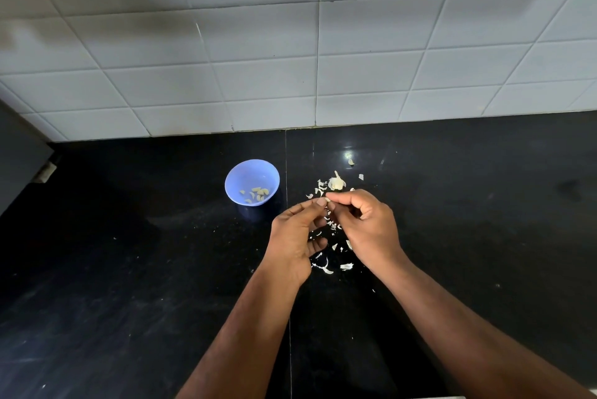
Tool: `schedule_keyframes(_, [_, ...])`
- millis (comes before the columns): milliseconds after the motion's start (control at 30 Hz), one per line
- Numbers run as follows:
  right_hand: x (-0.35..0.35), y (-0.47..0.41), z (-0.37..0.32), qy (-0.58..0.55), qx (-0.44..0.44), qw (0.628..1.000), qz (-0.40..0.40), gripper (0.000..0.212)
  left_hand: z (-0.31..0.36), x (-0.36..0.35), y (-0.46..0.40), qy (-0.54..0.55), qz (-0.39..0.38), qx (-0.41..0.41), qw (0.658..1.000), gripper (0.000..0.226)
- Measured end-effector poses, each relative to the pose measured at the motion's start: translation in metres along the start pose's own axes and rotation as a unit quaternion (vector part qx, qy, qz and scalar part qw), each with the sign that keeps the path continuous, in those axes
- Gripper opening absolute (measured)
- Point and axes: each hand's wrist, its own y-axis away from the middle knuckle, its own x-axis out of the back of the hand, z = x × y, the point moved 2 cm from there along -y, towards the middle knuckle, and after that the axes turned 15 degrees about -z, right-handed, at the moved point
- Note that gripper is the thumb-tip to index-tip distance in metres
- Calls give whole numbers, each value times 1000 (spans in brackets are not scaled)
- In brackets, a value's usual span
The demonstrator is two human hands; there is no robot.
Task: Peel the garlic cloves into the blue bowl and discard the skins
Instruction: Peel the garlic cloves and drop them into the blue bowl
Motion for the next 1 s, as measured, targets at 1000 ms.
schedule_keyframes(1000, [2,-28,9,113,-176,956,-205,11,-7,27,-1,-118,155,-33,980,18])
